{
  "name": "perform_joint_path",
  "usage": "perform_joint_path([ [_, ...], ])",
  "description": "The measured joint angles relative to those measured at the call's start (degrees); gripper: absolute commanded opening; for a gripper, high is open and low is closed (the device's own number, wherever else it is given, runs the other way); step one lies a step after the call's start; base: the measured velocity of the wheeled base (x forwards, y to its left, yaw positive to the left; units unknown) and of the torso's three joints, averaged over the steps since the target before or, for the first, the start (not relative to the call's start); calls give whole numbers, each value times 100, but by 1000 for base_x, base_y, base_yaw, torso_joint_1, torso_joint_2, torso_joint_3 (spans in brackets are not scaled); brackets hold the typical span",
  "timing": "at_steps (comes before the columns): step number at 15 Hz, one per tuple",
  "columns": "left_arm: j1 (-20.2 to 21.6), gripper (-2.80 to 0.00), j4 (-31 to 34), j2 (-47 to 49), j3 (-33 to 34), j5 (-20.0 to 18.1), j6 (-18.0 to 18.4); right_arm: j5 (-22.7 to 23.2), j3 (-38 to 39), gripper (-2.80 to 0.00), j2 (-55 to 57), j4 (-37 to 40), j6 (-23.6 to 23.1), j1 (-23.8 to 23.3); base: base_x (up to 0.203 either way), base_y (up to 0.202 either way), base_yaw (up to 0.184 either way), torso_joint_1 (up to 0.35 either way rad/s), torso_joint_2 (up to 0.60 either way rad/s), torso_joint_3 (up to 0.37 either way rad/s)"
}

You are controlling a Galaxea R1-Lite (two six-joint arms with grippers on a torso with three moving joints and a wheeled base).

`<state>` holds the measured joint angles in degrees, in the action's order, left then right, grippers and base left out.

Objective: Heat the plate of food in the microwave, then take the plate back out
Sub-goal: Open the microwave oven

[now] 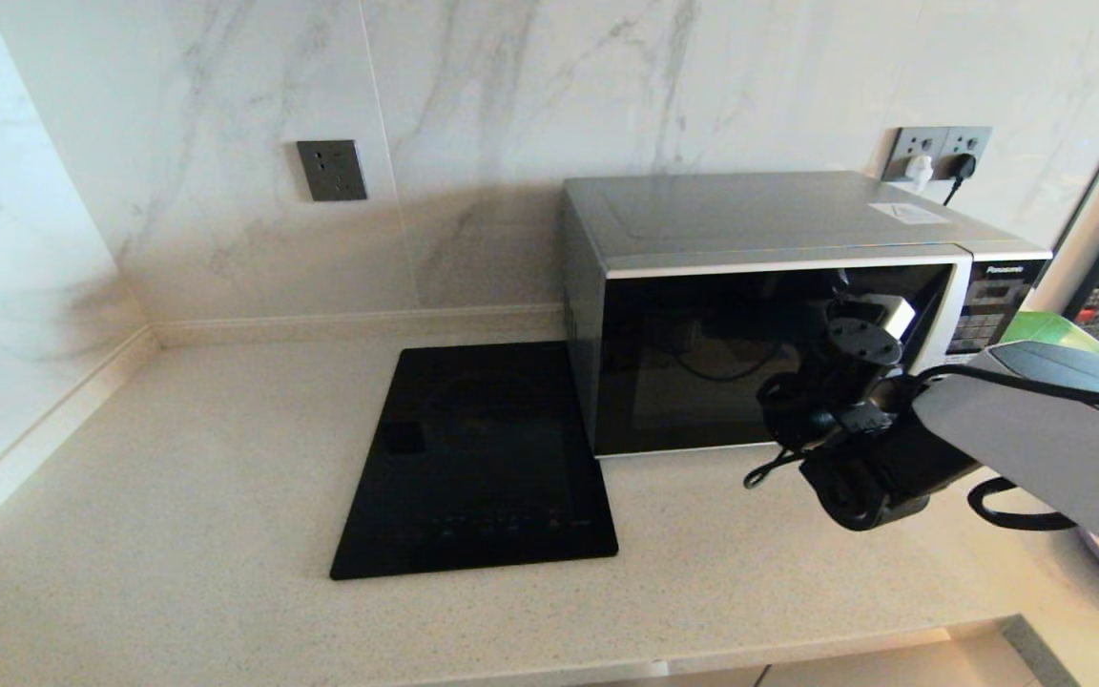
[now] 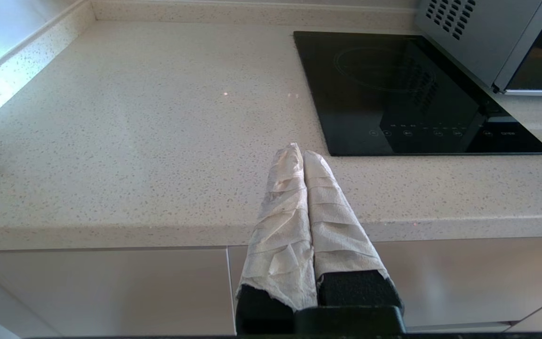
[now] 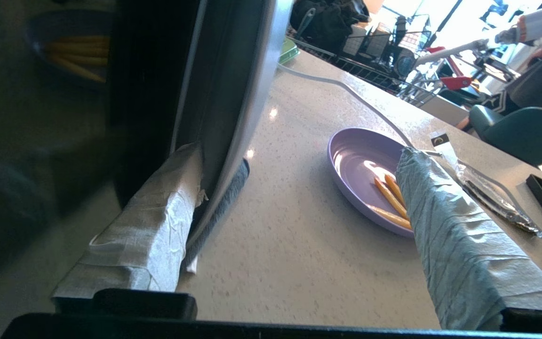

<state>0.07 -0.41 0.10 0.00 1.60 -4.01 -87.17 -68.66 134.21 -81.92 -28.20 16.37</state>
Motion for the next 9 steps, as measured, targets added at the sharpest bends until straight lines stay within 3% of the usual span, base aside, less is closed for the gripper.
perform_joint_path([
  [8, 0, -280, 0, 0, 0, -2, 0, -17, -270, 0, 80, 9, -190, -148, 0, 0, 0, 0, 0, 0],
  [9, 0, -280, 0, 0, 0, 0, 0, -20, -309, -280, 80, 9, -190, -161, 0, 0, 0, 0, 0, 0],
])
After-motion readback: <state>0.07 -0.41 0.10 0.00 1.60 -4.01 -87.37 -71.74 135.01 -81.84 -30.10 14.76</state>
